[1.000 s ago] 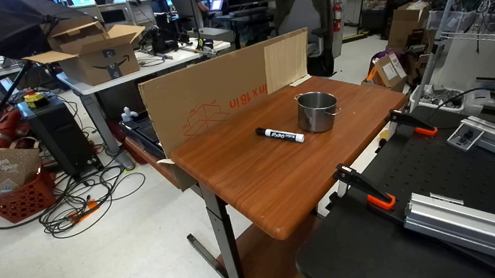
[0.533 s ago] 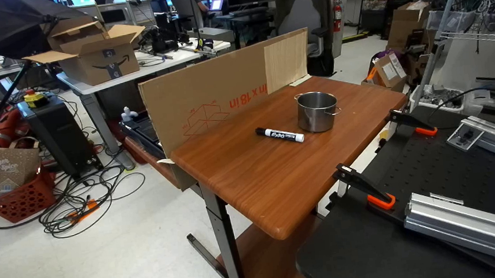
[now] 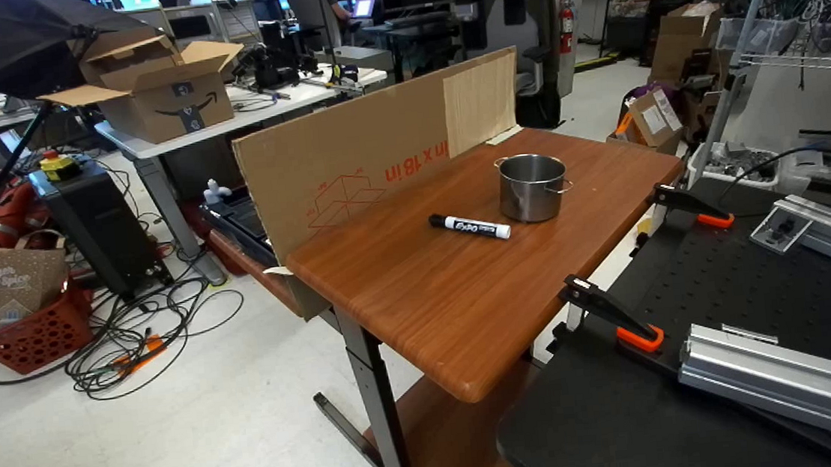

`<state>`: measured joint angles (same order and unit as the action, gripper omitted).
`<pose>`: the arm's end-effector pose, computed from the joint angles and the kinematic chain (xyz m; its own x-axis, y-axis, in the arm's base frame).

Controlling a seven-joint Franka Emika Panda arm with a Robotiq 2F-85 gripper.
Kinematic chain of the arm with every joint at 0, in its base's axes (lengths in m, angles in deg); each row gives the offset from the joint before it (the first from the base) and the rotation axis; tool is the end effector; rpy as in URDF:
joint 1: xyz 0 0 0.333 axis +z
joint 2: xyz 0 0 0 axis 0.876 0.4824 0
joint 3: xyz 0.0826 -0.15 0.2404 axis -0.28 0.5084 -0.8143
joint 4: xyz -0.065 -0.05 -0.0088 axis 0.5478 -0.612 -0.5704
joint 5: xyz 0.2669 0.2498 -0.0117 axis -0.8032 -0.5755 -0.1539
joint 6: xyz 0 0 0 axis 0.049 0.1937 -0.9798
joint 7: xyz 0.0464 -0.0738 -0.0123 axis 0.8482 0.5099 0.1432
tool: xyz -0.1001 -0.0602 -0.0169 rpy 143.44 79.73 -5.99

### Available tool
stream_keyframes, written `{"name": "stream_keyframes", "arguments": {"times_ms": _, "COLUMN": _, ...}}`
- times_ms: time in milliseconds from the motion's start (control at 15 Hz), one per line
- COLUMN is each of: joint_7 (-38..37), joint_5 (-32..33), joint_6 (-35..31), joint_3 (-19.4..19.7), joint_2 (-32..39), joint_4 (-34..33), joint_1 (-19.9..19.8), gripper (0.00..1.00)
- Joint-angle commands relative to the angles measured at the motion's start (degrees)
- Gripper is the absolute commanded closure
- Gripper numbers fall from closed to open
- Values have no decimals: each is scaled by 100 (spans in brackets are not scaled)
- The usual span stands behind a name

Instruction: Put the marker in the pot

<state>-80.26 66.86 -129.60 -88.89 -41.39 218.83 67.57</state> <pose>0.4561 0.1266 0.3707 0.9698 0.2431 -0.0185 0.2438 -0.9661 0.0850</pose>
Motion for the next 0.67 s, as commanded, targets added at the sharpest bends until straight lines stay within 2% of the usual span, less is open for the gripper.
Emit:
{"name": "stream_keyframes", "arguments": {"times_ms": 0, "joint_7": 274, "joint_5": -165, "joint_6": -481, "joint_3": 48, "joint_2": 469, "joint_4": -173, "joint_1": 92, "gripper": 0}}
{"name": "stream_keyframes", "arguments": {"times_ms": 200, "joint_7": 632, "joint_5": -251, "joint_6": -639, "joint_3": 74, "joint_2": 1007, "joint_4": -411, "joint_1": 75, "gripper": 0}}
{"name": "stream_keyframes", "arguments": {"times_ms": 600, "joint_7": 1053, "joint_5": -86, "joint_6": -417, "joint_3": 126, "joint_2": 2114, "joint_4": -1173, "joint_1": 45, "gripper": 0}}
